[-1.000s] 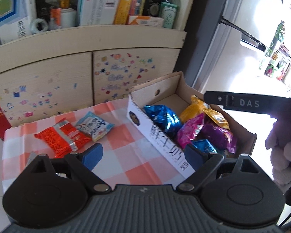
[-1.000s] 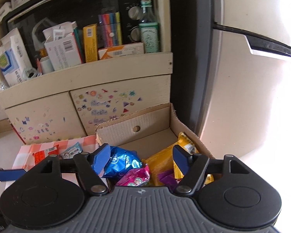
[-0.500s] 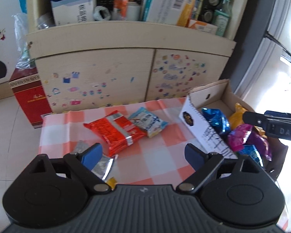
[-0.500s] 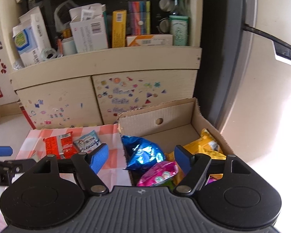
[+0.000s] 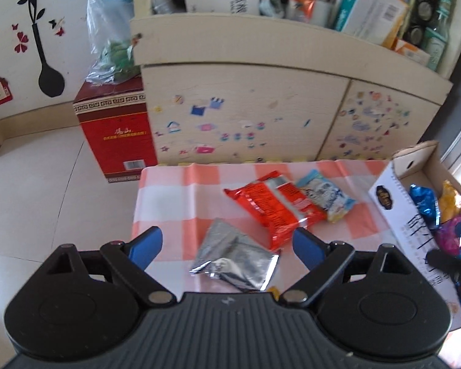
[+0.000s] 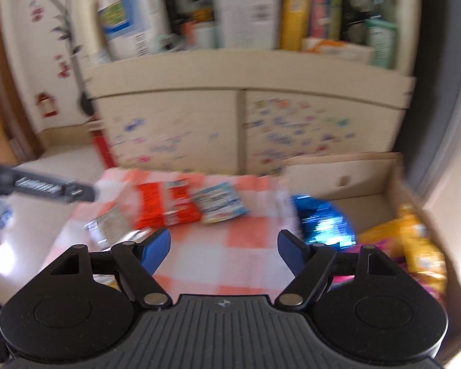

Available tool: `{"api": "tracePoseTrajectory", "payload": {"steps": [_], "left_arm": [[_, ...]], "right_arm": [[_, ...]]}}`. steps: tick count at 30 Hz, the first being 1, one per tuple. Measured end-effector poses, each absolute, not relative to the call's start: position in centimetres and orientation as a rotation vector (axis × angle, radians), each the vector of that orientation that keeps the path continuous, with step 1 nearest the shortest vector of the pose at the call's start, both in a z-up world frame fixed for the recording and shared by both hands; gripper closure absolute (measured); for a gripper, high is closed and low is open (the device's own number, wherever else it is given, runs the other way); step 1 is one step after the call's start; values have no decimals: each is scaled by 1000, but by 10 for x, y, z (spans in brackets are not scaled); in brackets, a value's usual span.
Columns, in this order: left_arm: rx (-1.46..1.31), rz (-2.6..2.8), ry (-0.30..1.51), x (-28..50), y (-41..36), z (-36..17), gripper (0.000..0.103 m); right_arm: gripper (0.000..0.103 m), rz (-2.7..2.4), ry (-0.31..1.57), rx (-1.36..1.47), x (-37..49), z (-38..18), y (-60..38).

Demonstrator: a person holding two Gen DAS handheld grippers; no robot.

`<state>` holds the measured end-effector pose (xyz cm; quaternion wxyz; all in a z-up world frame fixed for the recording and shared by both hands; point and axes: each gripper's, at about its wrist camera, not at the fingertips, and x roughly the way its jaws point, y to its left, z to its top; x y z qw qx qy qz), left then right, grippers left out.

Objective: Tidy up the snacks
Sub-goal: 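Move left tool to silver foil packet while right tool reaches yellow waffle packet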

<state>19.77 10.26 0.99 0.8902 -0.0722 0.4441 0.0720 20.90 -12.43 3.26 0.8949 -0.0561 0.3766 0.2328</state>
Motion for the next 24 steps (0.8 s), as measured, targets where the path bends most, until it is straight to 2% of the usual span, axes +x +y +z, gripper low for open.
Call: {"api": "tracePoseTrajectory", "payload": {"steps": [11, 15, 24], "left_arm": [[-130, 108, 1024, 217, 115, -21, 12], [-103, 68, 1050, 222, 112, -27, 11], [-38, 18, 1070, 226, 111, -29, 12]], "right_arm": [[20, 755, 893, -173, 189, -20, -56], [11, 801, 893, -186, 184, -31, -40], [9, 828, 860, -292, 167, -53, -9]]}}
